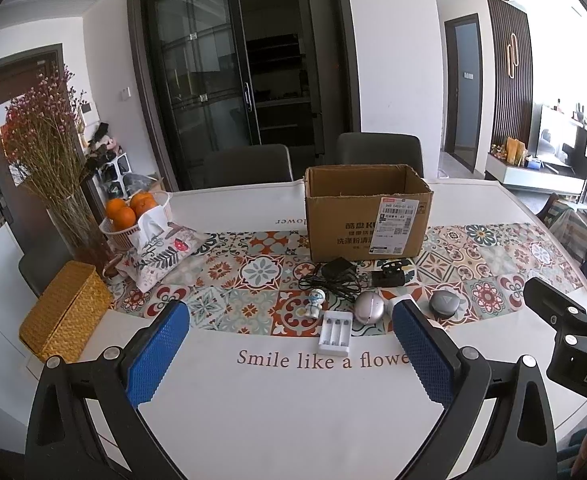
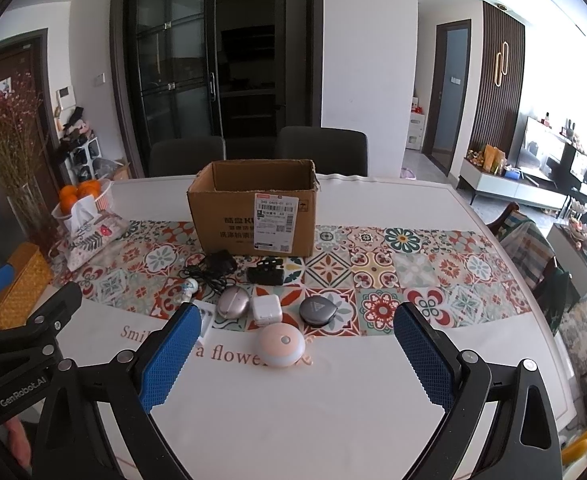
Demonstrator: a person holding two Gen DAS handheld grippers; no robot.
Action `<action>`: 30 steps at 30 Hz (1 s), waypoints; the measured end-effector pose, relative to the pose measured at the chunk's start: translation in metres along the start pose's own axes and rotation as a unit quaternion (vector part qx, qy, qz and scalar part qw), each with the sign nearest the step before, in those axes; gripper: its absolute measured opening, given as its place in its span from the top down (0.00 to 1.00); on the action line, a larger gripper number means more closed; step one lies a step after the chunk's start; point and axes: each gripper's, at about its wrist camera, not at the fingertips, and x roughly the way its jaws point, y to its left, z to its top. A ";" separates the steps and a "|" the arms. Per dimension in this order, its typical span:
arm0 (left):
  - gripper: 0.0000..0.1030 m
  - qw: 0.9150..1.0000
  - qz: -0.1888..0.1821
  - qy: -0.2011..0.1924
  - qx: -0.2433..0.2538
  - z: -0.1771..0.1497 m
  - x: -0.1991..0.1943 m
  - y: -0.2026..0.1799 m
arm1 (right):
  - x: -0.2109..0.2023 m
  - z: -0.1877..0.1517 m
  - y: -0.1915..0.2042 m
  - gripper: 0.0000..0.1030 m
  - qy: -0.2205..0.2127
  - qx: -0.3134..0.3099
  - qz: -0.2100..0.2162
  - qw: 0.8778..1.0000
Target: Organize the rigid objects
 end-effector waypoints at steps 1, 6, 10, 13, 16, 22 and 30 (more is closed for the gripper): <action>0.00 1.000 0.001 -0.001 0.000 0.000 0.000 0.000 | 0.000 0.000 0.000 0.06 0.000 0.000 0.000 1.000; 0.00 1.000 0.001 0.000 0.001 0.000 0.000 0.000 | 0.000 0.000 0.000 0.06 0.000 -0.001 0.000 1.000; 0.00 1.000 0.001 -0.001 0.000 0.000 0.000 0.000 | -0.001 0.000 0.000 0.06 0.000 0.000 0.000 1.000; 0.00 1.000 0.000 0.000 0.000 0.000 0.001 0.000 | 0.000 0.001 0.000 0.06 0.000 0.000 0.000 1.000; 0.00 1.000 0.000 0.000 0.000 0.000 0.001 0.000 | 0.000 0.001 0.001 0.06 0.000 -0.001 0.000 1.000; 0.00 1.000 0.000 -0.001 0.000 -0.001 0.001 0.001 | 0.000 0.000 0.001 0.06 -0.001 -0.001 -0.001 1.000; 0.00 1.000 0.001 -0.001 -0.001 -0.001 0.002 0.002 | 0.001 0.000 0.002 0.06 -0.001 -0.001 -0.001 1.000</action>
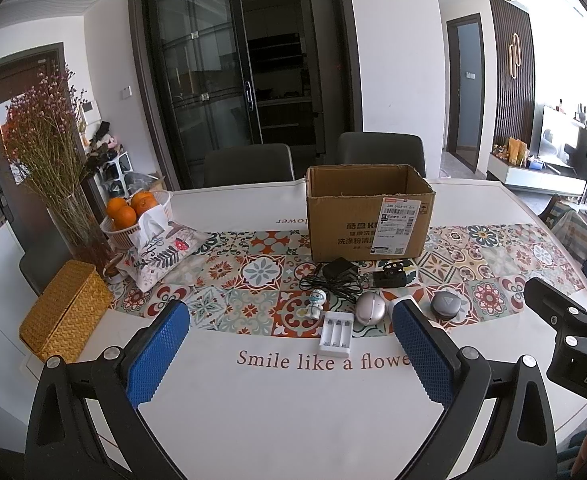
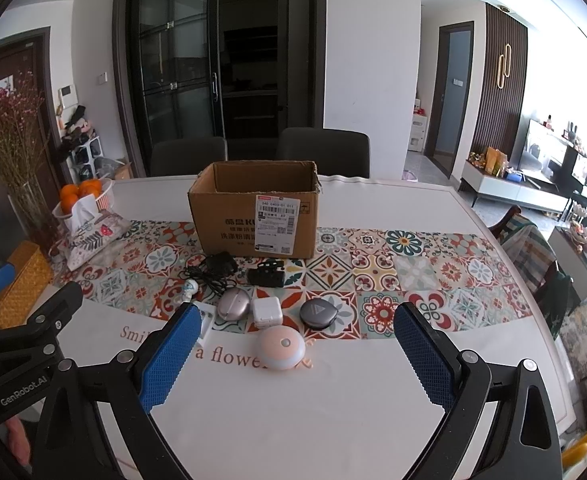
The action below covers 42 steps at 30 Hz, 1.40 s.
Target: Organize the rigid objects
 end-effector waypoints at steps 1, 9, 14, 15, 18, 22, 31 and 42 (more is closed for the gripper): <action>0.00 1.000 0.000 0.000 0.000 0.000 0.000 0.000 | 0.000 0.000 0.000 0.06 0.000 0.000 0.001 1.000; 0.00 1.000 0.000 0.000 0.000 0.000 0.000 0.000 | 0.001 0.000 0.001 0.06 0.001 0.000 0.001 1.000; 0.00 1.000 0.001 0.004 -0.001 -0.001 0.004 0.001 | 0.001 -0.001 0.001 0.06 0.002 0.000 0.002 1.000; 0.00 1.000 0.001 0.006 -0.001 -0.002 0.006 0.001 | 0.002 -0.001 0.002 0.06 0.004 0.000 0.002 1.000; 0.00 1.000 0.000 0.012 -0.001 -0.002 0.010 0.001 | 0.007 -0.001 0.002 0.06 0.010 0.000 0.005 1.000; 0.00 0.999 -0.011 0.039 0.002 -0.002 0.023 -0.003 | 0.018 -0.002 0.000 0.06 0.027 0.002 0.011 1.000; 0.00 0.993 -0.033 0.111 -0.001 -0.014 0.060 -0.006 | 0.055 -0.010 0.003 0.06 0.079 0.006 0.025 0.997; 0.00 0.990 -0.030 0.135 0.018 -0.028 0.108 -0.009 | 0.113 -0.028 0.015 0.06 0.117 -0.004 0.041 0.992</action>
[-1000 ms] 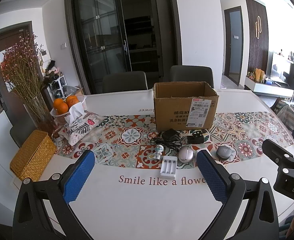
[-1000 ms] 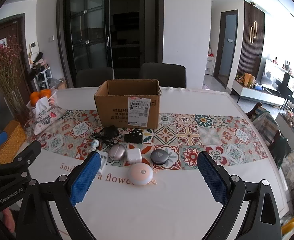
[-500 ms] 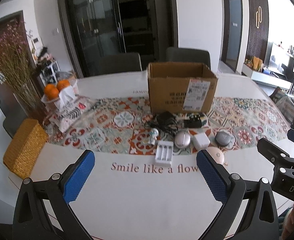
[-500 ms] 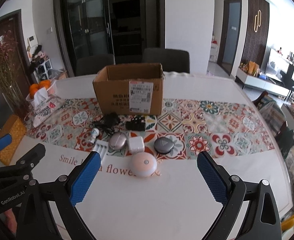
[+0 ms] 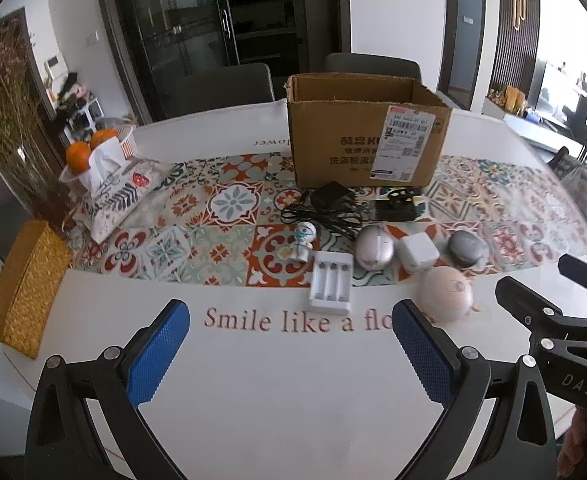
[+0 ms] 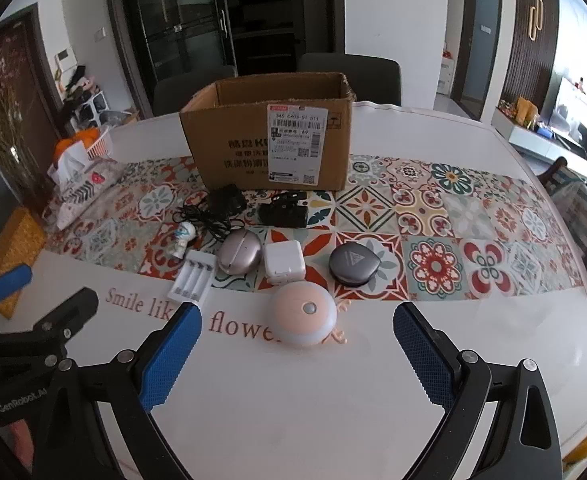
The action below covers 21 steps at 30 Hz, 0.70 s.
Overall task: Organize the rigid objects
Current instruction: 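Reach the right gripper toward the pink round night light and close on it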
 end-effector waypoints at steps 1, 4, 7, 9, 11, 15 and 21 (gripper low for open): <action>0.00 1.000 0.001 -0.002 0.005 0.000 0.004 0.000 | 0.004 0.000 0.001 0.06 0.000 -0.002 0.002 1.000; 0.00 1.000 0.005 -0.006 0.013 0.000 0.016 -0.001 | 0.018 -0.001 0.002 0.06 0.004 -0.005 0.001 1.000; 0.00 1.000 0.005 0.003 0.016 -0.001 0.032 0.000 | 0.034 -0.002 0.003 0.06 0.008 -0.007 -0.002 1.000; 0.00 1.000 0.006 0.011 0.018 -0.003 0.044 0.002 | 0.047 -0.003 0.004 0.07 0.013 -0.006 -0.005 1.000; 0.00 1.000 0.004 0.021 0.019 -0.005 0.056 0.002 | 0.059 -0.005 0.005 0.07 0.019 -0.005 -0.006 1.000; 0.00 0.999 0.006 0.038 0.019 -0.007 0.078 0.002 | 0.081 -0.009 0.005 0.10 0.040 0.007 -0.002 0.999; 0.00 0.999 0.000 0.045 0.026 -0.008 0.096 -0.004 | 0.108 -0.016 -0.002 0.15 0.066 0.027 0.002 0.997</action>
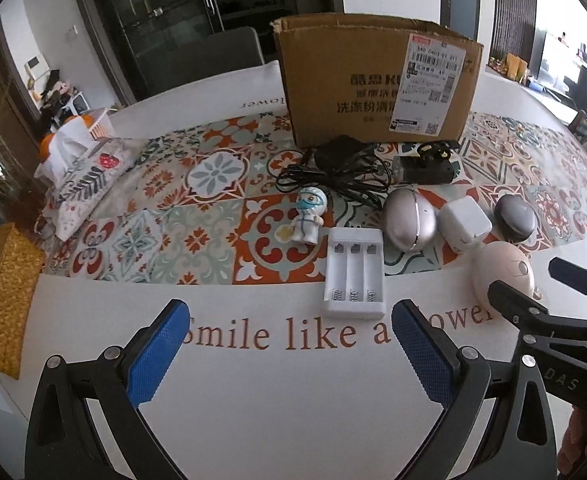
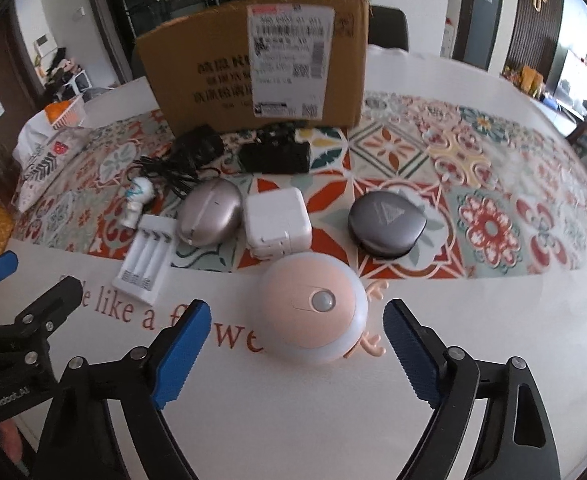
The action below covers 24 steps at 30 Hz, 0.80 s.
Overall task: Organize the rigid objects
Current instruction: 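Reach the right gripper toward the pink round night light and close on it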
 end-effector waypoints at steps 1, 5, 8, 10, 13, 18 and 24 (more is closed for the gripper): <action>0.00 1.000 -0.001 0.002 0.000 0.001 0.003 -0.001 | 0.003 -0.001 -0.002 0.15 0.003 0.004 0.000 1.000; 0.00 1.000 0.000 0.007 0.002 0.003 0.011 -0.002 | 0.016 -0.003 -0.006 0.18 0.018 0.022 0.004 1.000; 0.00 1.000 -0.001 0.010 0.001 0.004 0.016 -0.003 | 0.022 -0.003 -0.007 0.18 0.022 0.025 0.008 0.999; 0.00 1.000 -0.003 0.012 -0.001 0.004 0.019 -0.002 | 0.026 -0.001 -0.006 0.18 0.024 0.025 0.008 0.999; 0.00 1.000 -0.003 0.013 -0.004 0.004 0.023 -0.001 | 0.030 0.000 -0.007 0.19 0.027 0.026 0.009 0.999; 0.00 1.000 -0.001 0.014 -0.008 0.005 0.029 0.000 | 0.034 0.003 -0.005 0.19 0.020 0.020 0.003 1.000; 0.00 1.000 -0.007 0.013 -0.006 0.003 0.035 -0.002 | 0.036 0.004 -0.004 0.19 0.011 0.008 -0.010 1.000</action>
